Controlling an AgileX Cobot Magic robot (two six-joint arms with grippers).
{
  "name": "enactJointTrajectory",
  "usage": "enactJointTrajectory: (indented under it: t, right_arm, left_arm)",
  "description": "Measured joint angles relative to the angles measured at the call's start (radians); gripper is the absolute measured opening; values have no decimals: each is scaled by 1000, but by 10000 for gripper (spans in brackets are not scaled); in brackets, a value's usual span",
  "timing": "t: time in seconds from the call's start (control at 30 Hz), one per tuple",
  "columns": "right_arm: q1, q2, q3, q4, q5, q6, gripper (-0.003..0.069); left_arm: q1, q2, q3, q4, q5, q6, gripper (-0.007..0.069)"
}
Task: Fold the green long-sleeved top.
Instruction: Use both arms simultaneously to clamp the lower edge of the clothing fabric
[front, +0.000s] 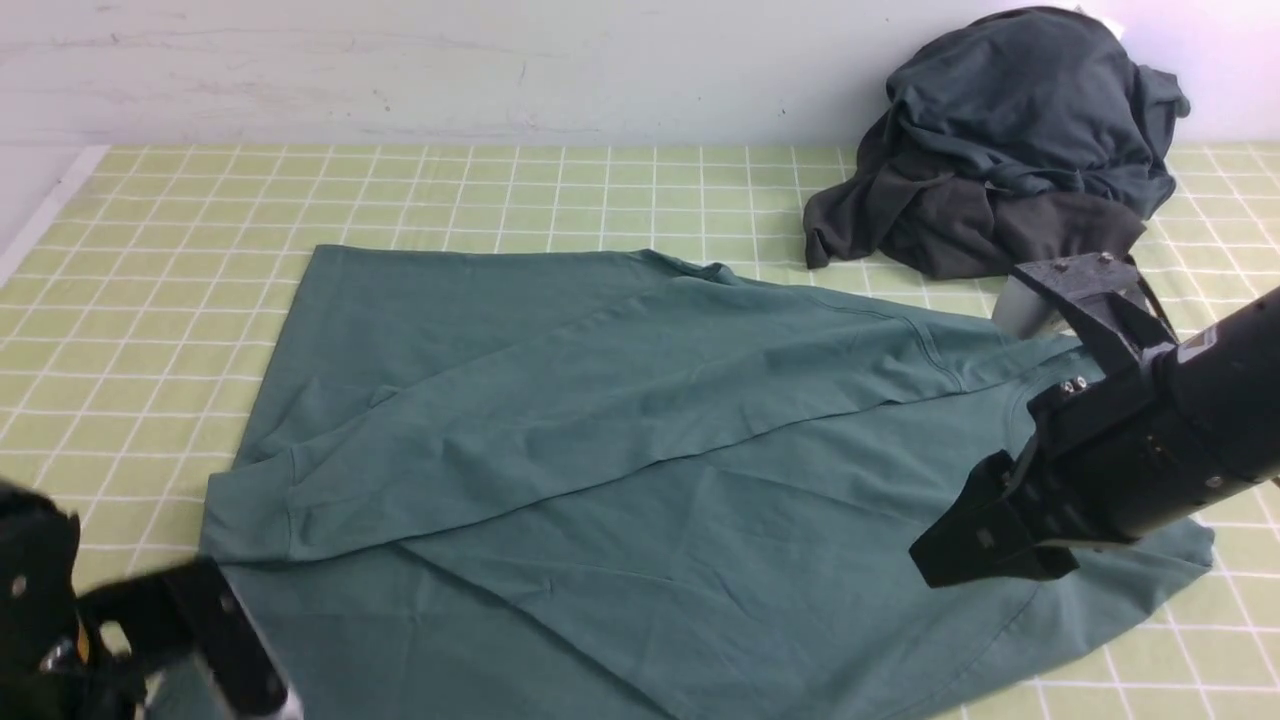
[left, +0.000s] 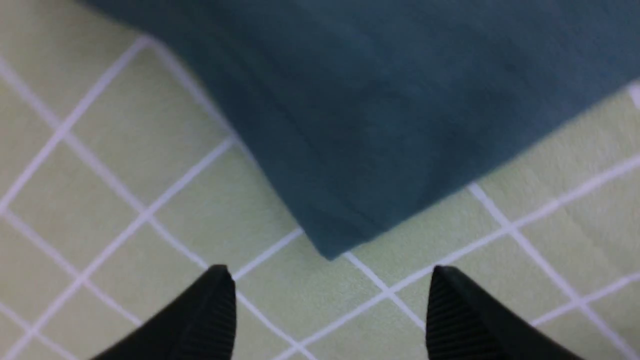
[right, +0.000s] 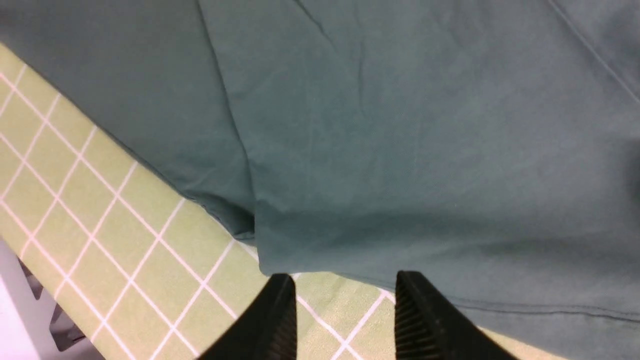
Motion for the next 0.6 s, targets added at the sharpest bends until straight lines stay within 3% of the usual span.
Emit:
enactJointTrajectory:
  t: [0.07, 0.17, 0.4, 0.57, 0.6]
  right_arm:
    - [0, -16, 0, 5, 1, -15, 263]
    - [0, -28, 0, 10, 1, -17, 263]
    - [0, -35, 0, 19, 1, -20, 263]
    - [0, -35, 0, 22, -6, -21, 263]
    - [0, -35, 0, 23, -9, -21, 263]
  left_arm:
    - [0, 0, 53, 7, -74, 187, 458]
    - [0, 1, 71, 10, -127, 266, 421]
    - [0, 64, 73, 12, -158, 298, 281]
    - [0, 76, 71, 9, -148, 302, 132]
    - [0, 72, 71, 11, -149, 302, 75]
